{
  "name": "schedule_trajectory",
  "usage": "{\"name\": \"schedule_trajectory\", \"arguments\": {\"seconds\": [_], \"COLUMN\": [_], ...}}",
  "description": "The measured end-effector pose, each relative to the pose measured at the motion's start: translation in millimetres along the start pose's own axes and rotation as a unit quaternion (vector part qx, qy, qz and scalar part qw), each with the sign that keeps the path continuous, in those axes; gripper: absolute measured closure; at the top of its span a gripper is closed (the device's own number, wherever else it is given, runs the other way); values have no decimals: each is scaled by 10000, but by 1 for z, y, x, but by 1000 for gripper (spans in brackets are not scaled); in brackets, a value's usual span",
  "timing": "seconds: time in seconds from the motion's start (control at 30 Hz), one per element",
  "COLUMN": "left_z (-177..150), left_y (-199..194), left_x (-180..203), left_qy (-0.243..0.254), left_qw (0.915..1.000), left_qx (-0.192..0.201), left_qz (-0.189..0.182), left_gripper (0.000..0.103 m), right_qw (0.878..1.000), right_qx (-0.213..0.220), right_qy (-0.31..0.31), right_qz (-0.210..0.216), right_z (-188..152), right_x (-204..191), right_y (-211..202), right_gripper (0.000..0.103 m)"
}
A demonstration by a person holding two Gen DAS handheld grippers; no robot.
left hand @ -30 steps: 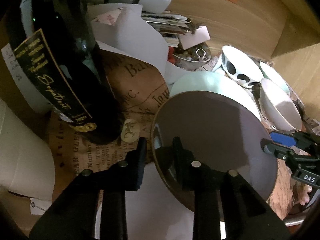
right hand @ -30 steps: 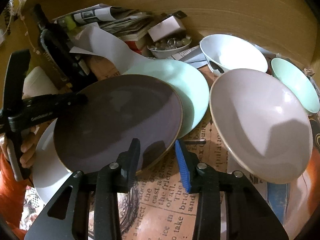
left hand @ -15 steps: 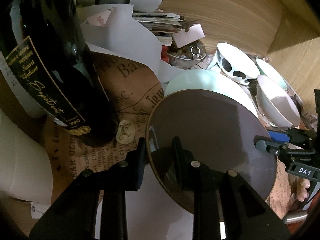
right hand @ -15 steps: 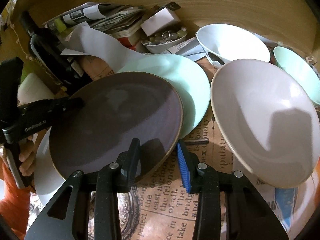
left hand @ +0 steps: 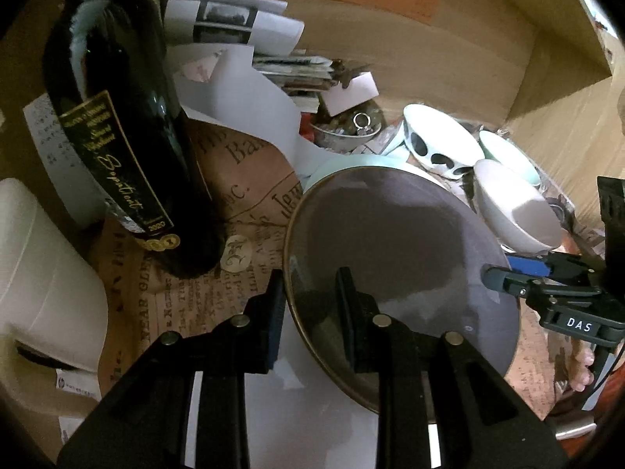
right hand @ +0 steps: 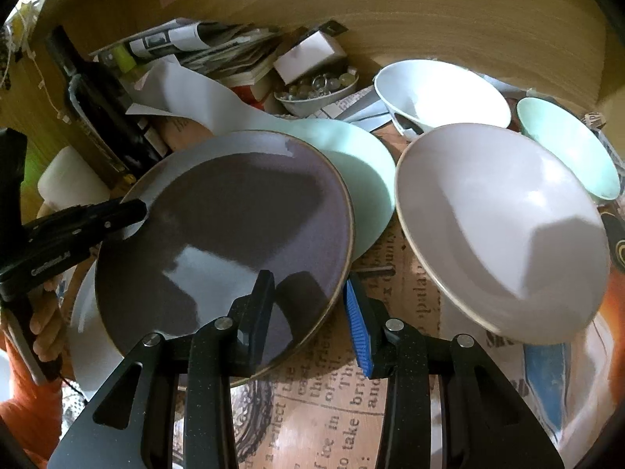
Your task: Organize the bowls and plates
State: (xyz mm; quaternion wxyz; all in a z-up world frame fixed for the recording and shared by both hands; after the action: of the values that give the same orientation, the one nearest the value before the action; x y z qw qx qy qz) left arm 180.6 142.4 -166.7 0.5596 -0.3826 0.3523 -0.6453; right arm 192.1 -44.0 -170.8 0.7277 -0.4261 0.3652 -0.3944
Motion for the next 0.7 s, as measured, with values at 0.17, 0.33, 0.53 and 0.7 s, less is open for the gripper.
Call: {"name": "schedule_trajectory", "arguments": {"seconds": [0.17,0.33,0.53,0.7], "left_z": [-6,-15,-27,-37], "left_y": [-7,-18,-33,-42], "left_x": [7,15,30,42], "left_qy": [-42,-127,-137,-129], "left_qw": [10000,9998,9995,9993], "left_qx": [44,126,245,313], "left_qz": [-9,-105,-122,-138], "left_gripper": [78,78,78,78], "right_qw": [9998,9994,9987,9979], "right_qx": [179,321,466,612], "right_qy": [-52,-120,-181,-200], "right_qz": [-24,-57,-66,15], "right_z": [-7,-16,-29,-41], "right_x": [1,-1,-2,1], "right_y": [-17,-33,-52,-63], "right_gripper": [70,71,71,72]}}
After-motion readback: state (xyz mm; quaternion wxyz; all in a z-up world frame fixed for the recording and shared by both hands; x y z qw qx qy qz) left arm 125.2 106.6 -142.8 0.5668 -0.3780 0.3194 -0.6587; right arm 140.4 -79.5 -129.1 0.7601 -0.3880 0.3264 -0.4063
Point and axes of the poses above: each gripper's, at about its wrist camera, not at the fingertips, and y roughly the way its jaws point, x to its right, z to its top, the point moved 5 cm from there along y, roughly the way its jaws point, and after that the axes turned 14 degrees about -x, right-handed, at the moved point
